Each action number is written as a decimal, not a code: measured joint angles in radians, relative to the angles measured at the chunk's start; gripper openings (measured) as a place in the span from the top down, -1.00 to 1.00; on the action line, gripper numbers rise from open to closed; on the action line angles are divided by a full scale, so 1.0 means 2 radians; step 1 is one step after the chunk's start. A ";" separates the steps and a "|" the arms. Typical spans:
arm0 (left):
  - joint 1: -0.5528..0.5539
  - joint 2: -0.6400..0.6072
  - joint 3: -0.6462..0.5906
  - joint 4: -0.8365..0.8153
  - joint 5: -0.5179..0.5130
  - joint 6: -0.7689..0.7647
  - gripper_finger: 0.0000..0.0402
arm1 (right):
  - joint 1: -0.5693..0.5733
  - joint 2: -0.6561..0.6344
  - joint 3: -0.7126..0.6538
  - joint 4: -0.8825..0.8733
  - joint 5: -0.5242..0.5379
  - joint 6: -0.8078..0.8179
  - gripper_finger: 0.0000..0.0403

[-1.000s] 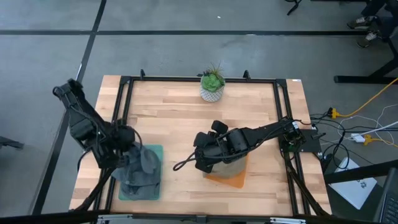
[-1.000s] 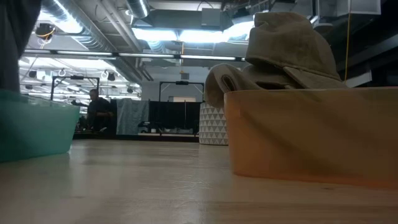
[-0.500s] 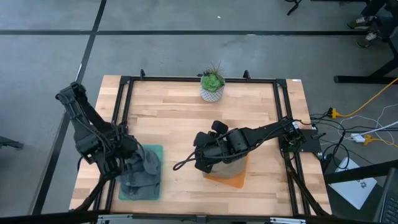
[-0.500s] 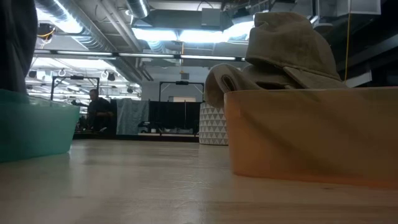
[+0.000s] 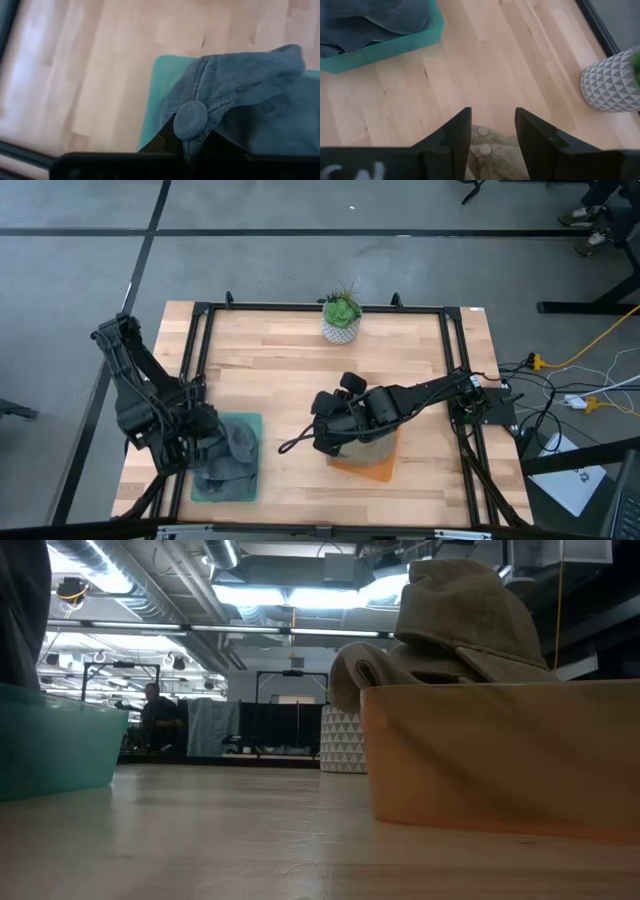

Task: Pick & Place hat
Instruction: Put the blue cap into the green bin, then return to Home Position

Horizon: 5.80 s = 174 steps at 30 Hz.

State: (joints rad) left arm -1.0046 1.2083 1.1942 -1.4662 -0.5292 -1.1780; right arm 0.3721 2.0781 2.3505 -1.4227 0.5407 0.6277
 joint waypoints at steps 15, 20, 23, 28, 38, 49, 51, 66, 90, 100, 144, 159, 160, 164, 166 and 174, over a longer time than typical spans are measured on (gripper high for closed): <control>0.010 0.001 -0.038 -0.035 -0.063 0.058 0.98 | 0.000 0.000 0.000 0.000 0.008 -0.003 0.25; 0.008 0.012 -0.071 -0.027 -0.056 0.046 0.98 | 0.000 0.000 0.000 0.000 0.008 -0.003 0.25; 0.005 0.022 -0.069 -0.026 -0.044 0.046 0.98 | 0.000 0.000 0.000 0.000 0.008 -0.003 0.25; -0.007 0.029 -0.050 0.003 -0.004 0.062 0.98 | 0.000 0.000 0.000 0.000 0.008 -0.004 0.25; -0.026 0.029 -0.045 0.118 0.107 0.059 0.90 | 0.000 0.000 0.000 0.000 0.009 -0.003 0.25; -0.027 0.029 -0.045 0.145 0.098 0.064 0.78 | 0.000 0.000 0.000 0.000 0.008 -0.003 0.25; -0.027 0.029 -0.045 0.144 0.085 0.071 0.75 | 0.000 0.000 0.000 0.000 0.008 -0.003 0.25; -0.027 0.029 -0.045 0.144 0.086 0.058 0.24 | 0.000 0.000 0.000 0.000 0.008 -0.006 0.25; -0.003 0.028 0.062 -0.001 -0.059 0.090 0.61 | -0.001 0.000 0.000 -0.002 0.008 -0.016 0.25; 0.044 0.029 -0.054 0.138 0.130 0.132 0.99 | -0.001 0.000 0.000 -0.002 0.009 -0.016 0.25; 0.020 0.021 -0.116 0.316 0.273 0.074 0.96 | -0.002 0.000 0.000 0.015 0.008 -0.072 0.25; 0.042 -0.073 -0.089 0.378 0.040 0.274 0.97 | 0.049 -0.023 0.000 -0.013 0.104 -0.051 0.25; 0.042 -0.076 -0.089 0.387 0.037 0.288 0.97 | 0.056 -0.023 0.000 -0.015 0.109 -0.048 0.25; 0.042 -0.080 -0.089 0.429 0.037 0.335 0.96 | 0.082 -0.023 -0.002 -0.035 0.140 -0.020 0.25; 0.042 -0.079 -0.089 0.449 0.040 0.354 0.95 | 0.091 -0.024 -0.013 -0.037 0.155 -0.010 0.25; 0.056 -0.079 -0.144 0.558 0.087 0.382 0.96 | 0.121 -0.023 -0.075 -0.015 0.168 0.035 0.25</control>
State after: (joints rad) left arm -0.8936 1.0498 0.9059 -0.3505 -0.3553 -0.4130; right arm 0.6148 2.0327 2.2001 -1.4535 0.8765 0.6972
